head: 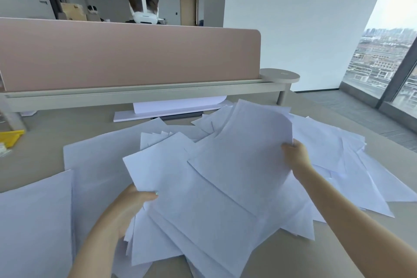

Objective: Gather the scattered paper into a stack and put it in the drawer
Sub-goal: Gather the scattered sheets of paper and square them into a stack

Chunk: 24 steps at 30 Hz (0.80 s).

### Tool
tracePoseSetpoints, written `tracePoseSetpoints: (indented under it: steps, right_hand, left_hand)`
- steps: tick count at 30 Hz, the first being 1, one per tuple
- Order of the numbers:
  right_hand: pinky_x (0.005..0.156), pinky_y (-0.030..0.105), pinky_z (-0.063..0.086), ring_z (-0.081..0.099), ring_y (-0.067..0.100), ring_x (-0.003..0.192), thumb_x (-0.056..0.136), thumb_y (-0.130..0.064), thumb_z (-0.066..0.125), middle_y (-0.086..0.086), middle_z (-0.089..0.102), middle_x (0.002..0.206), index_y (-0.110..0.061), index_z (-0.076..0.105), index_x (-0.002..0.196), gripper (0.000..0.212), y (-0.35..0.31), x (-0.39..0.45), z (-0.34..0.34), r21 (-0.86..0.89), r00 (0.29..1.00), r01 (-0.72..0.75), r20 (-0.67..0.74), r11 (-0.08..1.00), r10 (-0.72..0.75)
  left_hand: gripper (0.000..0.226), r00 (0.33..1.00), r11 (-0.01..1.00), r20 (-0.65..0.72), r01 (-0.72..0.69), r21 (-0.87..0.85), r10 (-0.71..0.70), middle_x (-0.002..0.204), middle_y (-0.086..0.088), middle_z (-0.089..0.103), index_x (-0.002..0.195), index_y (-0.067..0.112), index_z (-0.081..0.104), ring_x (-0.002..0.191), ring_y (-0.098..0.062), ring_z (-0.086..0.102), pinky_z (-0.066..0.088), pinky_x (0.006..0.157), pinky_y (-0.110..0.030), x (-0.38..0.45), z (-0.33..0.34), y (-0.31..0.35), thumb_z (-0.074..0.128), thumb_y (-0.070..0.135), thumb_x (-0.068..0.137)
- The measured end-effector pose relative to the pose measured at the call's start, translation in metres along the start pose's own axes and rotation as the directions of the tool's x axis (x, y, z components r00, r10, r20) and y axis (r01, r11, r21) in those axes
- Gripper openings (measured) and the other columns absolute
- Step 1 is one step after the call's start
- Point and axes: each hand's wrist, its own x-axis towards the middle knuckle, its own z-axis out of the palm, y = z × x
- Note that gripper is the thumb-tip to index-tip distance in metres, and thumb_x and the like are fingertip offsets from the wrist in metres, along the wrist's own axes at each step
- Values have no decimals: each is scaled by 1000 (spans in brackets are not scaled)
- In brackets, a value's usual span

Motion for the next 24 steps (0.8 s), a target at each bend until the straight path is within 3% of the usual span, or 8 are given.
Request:
tracePoseSetpoints:
  steps: [2,6,9,12,14,20,22,24]
  right_hand:
    - [53,27,31,43,22,59,87,1,42,9,48,70,-7,56,80,17,-3,9,-8,13,1000,-11,20,1000,11]
    - [63,29,41,55,25,67,80,-11,61,10,58,77,-12,62,86,6,-14,16,-11,-67,952,-51,298,996,68]
    - [70,32,43,58,26,81,79,-13,63,12,62,92,-9,66,94,16,-26,10,6,-193,910,79,415,978,8]
    - [59,27,43,57,22,73,86,-2,58,12,60,90,-7,64,98,14,-38,-12,42,-192,881,155,470,969,-48]
    - [51,22,41,56,19,66,84,-2,55,9,60,86,-13,62,94,16,-42,-29,70,-182,861,189,503,965,-74]
    - [55,25,35,48,17,64,86,-18,50,-6,50,71,-17,57,77,11,-36,-71,108,-129,833,265,529,956,-160]
    - [68,26,41,56,15,93,93,-28,48,-8,58,100,-18,63,108,23,-25,-73,103,-173,846,320,495,931,-199]
    - [94,27,37,44,15,127,97,-36,43,-7,49,136,-21,50,134,40,-9,-67,91,-334,866,397,445,855,-228]
  left_hand:
    - [34,1000,1000,-21,2,12,-2,108,-11,58,117,-2,58,105,-23,53,32,87,-25,2,-9,1,52,-13,86]
    - [30,999,997,-37,36,69,-33,110,-13,62,119,-2,59,101,-24,56,41,85,-32,2,-10,0,51,-5,90]
    - [26,998,998,-64,26,54,-22,120,-6,64,117,15,61,113,-26,58,41,103,-42,4,-8,-1,49,23,96]
    - [58,997,993,-62,51,110,-45,144,5,46,139,28,42,135,-20,40,30,113,-40,4,-7,4,41,59,89]
    - [66,998,992,-31,57,110,-54,143,7,46,140,31,39,136,-20,39,31,112,-40,3,-5,6,45,65,84]
    - [16,994,996,-105,-9,84,18,107,-8,67,96,17,66,99,-23,60,41,93,-32,5,-3,-1,63,4,85]
    - [20,986,988,-153,-36,153,59,101,-7,66,95,15,63,99,-24,59,41,87,-30,7,-2,-3,59,-2,85]
    - [25,963,959,-222,-94,269,156,90,1,64,99,18,58,96,-24,57,40,77,-28,6,-3,-2,55,-3,86]
